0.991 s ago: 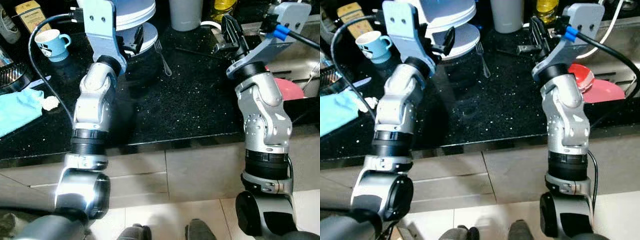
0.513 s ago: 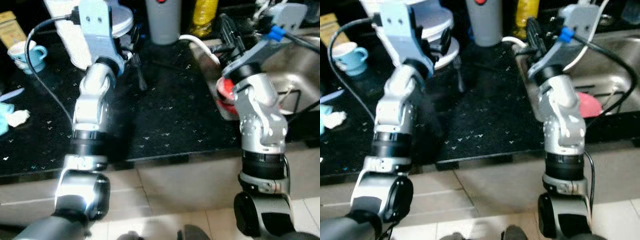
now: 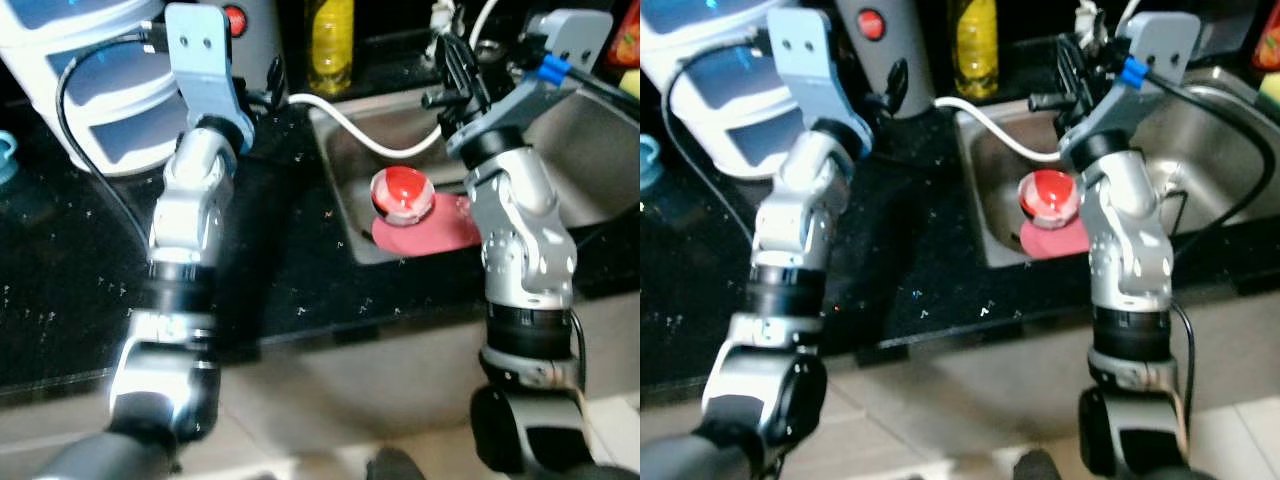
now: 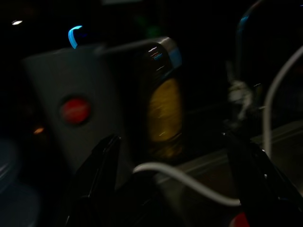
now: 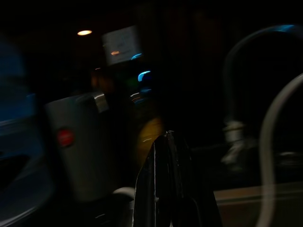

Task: Kitchen organization

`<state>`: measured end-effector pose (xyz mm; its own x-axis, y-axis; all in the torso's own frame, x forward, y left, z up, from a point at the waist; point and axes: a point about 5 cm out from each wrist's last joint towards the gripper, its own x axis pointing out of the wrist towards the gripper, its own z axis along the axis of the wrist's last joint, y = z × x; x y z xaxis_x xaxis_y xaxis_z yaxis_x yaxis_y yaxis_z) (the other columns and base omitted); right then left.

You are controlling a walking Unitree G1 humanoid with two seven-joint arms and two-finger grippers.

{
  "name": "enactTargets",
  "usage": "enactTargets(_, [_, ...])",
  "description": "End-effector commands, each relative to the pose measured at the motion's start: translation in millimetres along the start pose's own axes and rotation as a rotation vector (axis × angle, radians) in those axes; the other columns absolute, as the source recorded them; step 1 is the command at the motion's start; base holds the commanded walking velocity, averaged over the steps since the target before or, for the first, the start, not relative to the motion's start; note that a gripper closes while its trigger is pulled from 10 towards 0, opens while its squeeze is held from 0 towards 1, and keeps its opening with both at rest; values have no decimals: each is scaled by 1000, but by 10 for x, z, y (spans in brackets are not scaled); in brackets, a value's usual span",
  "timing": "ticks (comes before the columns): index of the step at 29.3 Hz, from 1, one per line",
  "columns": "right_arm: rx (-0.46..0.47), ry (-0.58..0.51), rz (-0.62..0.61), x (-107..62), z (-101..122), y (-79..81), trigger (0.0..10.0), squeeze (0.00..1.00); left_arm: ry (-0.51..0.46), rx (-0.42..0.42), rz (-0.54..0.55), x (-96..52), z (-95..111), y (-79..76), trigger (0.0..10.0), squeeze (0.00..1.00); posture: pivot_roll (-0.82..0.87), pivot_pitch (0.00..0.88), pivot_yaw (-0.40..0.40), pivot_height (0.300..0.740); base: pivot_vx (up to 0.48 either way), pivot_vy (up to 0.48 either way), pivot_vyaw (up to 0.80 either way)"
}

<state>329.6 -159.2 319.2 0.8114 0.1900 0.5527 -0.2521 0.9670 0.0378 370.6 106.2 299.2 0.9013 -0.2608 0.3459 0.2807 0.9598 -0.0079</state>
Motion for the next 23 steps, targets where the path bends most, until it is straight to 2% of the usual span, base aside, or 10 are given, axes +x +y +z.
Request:
enactTargets(1, [14, -9, 18, 14, 3, 61, 10000, 0, 7, -3, 22, -23, -8, 76, 10000, 0, -122, 45, 143, 740, 0, -330, 0])
enactTargets(7, [13, -9, 20, 15, 4, 61, 10000, 0, 6, -5, 25, -24, -3, 78, 10000, 0, -122, 45, 141, 740, 240, -315, 0])
enactTargets(13, [13, -8, 22, 23, 0, 60, 10000, 0, 9, -3, 29, -24, -4, 82, 10000, 0, -122, 44, 139, 740, 0, -266, 0])
enactTargets(19, [14, -7, 27, 30, -7, 70, 10000, 0, 19, -15, 45, -23, -4, 103, 10000, 0, -121, 40, 138, 740, 0, 0, 0])
enactTargets(23, [11, -5, 29, 30, -13, 72, 10000, 0, 24, 10, 63, -24, -2, 128, 10000, 0, -120, 36, 138, 740, 0, 0, 0])
